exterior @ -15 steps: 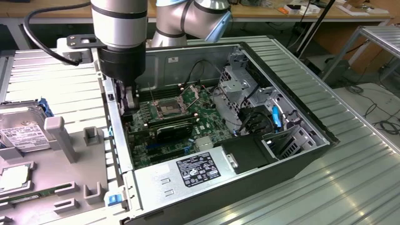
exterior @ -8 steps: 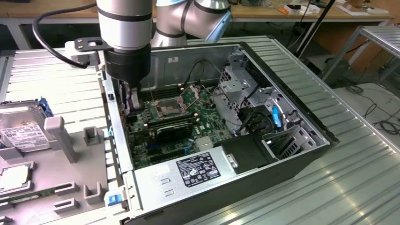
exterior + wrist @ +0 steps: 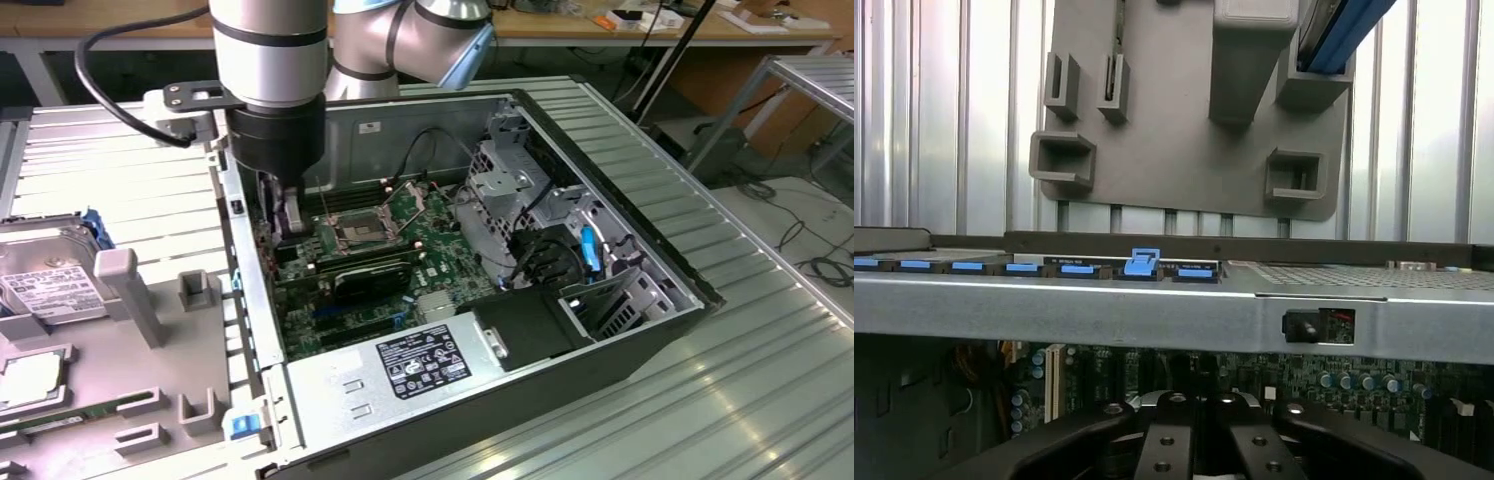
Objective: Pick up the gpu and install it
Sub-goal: 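Press down on the gpu until it lock into place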
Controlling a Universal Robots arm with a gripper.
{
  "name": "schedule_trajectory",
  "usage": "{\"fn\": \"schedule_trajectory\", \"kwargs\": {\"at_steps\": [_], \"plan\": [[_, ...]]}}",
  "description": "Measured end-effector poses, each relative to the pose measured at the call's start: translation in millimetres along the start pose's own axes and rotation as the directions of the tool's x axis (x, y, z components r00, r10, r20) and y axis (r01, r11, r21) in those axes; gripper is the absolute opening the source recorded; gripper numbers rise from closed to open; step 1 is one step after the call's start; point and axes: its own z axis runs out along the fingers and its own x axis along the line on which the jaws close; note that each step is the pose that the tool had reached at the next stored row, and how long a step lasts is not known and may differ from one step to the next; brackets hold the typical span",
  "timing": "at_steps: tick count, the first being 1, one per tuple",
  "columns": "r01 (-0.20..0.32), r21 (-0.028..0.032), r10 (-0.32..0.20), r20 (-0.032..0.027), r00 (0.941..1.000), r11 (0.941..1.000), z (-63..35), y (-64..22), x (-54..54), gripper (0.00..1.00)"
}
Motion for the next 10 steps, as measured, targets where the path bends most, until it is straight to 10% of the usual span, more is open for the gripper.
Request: {"fn": "schedule_trajectory", "kwargs": {"at_steps": [10], "plan": [[0.003, -0.0343, -0.003, -0.0014, 1.0, 0.9994, -8.1, 0.8, 0.7, 0.11]]}}
